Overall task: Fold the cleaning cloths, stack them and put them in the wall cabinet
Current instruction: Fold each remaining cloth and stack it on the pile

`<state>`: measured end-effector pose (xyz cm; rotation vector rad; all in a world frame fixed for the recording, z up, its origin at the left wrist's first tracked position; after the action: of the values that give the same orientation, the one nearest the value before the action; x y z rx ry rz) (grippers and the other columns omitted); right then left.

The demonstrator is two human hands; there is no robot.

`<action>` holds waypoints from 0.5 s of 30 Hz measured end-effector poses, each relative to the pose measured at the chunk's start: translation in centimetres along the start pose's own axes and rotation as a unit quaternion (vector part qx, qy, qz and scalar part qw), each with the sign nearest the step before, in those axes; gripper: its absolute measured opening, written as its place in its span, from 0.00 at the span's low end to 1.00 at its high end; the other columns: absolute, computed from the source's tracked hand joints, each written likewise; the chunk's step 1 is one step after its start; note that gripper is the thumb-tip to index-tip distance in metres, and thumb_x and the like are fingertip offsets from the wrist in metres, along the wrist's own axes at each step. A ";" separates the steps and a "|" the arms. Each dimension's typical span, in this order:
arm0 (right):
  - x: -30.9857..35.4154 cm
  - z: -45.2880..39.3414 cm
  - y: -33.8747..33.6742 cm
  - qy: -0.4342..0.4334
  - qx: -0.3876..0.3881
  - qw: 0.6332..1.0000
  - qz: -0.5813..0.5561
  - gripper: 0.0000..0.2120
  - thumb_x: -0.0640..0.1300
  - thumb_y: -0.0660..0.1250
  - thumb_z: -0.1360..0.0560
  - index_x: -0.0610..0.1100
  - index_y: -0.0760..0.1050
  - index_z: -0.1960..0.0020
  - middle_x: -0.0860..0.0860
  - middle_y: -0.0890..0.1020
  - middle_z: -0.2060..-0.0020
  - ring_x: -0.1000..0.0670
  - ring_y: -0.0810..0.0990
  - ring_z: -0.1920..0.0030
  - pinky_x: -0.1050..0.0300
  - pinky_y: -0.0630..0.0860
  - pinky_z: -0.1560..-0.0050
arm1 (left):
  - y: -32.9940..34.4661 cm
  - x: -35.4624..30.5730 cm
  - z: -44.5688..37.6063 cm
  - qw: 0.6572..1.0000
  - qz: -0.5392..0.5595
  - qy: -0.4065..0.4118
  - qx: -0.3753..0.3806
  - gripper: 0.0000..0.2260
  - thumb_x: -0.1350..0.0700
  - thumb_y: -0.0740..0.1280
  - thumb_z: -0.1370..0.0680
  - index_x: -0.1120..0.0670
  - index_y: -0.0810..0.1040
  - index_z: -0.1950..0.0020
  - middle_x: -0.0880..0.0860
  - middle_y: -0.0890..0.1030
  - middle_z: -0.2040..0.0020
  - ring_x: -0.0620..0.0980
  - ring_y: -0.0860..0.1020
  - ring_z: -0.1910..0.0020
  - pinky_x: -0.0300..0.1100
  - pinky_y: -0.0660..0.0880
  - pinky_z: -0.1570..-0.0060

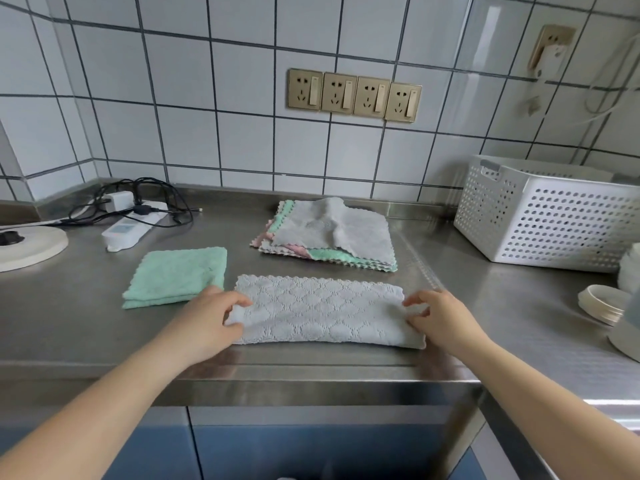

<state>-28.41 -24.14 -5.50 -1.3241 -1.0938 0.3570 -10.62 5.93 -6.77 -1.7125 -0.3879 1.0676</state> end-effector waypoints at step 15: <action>9.2 0.0 9.2 -0.106 0.109 0.972 0.178 0.28 0.63 0.45 0.22 0.57 0.49 0.24 0.50 0.49 0.23 0.49 0.46 0.23 0.41 0.47 0.27 | 6.9 -6.7 -3.3 0.972 -0.199 0.092 0.086 0.27 0.39 0.46 0.20 0.46 0.47 0.23 0.49 0.45 0.22 0.49 0.44 0.23 0.51 0.43 0.25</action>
<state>-20.63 -14.59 -9.71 -1.3019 -0.9559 0.8793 -13.30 -3.53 -9.52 -1.4847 -0.4802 0.6267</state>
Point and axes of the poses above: each hand's wrist, its own z-axis away from the middle knuckle, its own y-axis out of the palm, x = y × z, the point moved 9 cm from there along -z, towards the middle knuckle
